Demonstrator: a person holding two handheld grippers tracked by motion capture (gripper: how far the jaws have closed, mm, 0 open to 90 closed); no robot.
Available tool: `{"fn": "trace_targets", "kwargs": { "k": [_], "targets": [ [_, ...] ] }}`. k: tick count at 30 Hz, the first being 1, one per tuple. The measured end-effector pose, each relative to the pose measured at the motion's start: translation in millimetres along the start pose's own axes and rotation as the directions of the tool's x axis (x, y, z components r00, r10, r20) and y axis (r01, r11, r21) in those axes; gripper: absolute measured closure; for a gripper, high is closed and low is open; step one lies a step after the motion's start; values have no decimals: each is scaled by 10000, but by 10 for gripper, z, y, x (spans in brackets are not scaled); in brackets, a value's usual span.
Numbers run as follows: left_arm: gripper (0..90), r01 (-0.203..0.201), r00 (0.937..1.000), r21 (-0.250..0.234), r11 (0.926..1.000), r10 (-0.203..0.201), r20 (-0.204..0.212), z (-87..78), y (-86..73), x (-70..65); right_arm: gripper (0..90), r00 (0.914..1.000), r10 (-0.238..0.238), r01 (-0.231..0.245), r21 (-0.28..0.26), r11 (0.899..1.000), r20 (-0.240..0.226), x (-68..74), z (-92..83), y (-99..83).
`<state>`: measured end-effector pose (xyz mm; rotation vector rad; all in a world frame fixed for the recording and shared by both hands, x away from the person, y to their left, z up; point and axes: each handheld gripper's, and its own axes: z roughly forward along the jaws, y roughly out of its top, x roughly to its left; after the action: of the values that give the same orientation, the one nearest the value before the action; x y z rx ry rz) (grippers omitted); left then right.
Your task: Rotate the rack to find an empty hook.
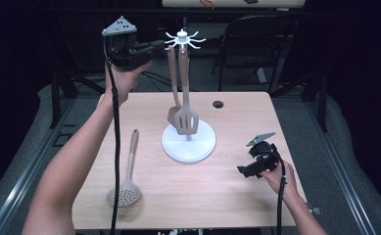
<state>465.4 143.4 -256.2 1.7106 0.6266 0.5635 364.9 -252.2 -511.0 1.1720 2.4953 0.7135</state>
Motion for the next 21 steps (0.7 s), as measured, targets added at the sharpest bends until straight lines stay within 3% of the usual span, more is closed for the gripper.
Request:
{"fn": "trace_targets", "kwargs": {
  "k": [6,10,14,21],
  "targets": [
    [900,234,9997,-228,9995,-234,-21,18,17,57,4,10000,-28,28,34,10000,-47,-2,3,-2],
    [900,154,9999,-206,9997,-155,-46,-37,0,49,5,10000,5,-5,5,10000,-95,7,3,-5],
    [900,128,9998,-438,9990,-119,187,-179,-65,-21,5,10000,-67,67,82,9999,30,-1,-7,-8],
    [900,-124,9986,-531,9985,152,511,-283,-103,-155,5,9999,-112,112,-9,9999,-10,19,4,14]
  ]
}}
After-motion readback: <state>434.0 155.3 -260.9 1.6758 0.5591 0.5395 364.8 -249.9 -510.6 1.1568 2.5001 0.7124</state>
